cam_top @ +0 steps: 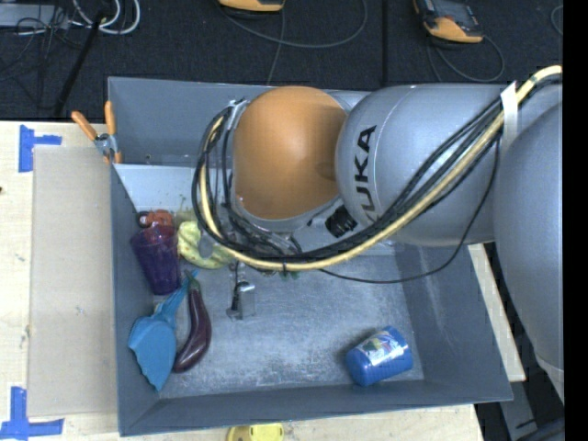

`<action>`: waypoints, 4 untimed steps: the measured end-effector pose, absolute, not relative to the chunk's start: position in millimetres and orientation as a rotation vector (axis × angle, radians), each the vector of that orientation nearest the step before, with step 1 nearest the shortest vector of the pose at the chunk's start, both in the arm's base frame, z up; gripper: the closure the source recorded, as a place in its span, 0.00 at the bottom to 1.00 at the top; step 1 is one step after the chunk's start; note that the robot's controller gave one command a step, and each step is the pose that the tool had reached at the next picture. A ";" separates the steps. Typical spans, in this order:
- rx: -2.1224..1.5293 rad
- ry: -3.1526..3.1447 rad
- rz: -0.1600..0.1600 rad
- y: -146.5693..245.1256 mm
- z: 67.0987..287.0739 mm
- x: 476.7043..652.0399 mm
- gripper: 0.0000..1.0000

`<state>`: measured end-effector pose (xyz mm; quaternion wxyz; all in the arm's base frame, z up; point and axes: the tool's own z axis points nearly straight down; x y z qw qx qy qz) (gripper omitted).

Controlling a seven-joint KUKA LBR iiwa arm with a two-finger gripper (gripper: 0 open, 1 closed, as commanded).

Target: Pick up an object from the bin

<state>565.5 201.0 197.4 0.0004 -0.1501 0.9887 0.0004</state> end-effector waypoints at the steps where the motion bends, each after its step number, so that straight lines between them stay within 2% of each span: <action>1: -0.471 3.105 0.001 200.9 197.4 565.5 0.00; 3: -0.751 3.052 -0.001 231.9 105.5 572.5 0.00; 4: -1.012 2.974 0.003 245.9 75.2 562.5 1.00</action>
Offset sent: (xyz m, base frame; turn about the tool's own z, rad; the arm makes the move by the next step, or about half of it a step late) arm -0.0003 0.0295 -0.0872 -0.1270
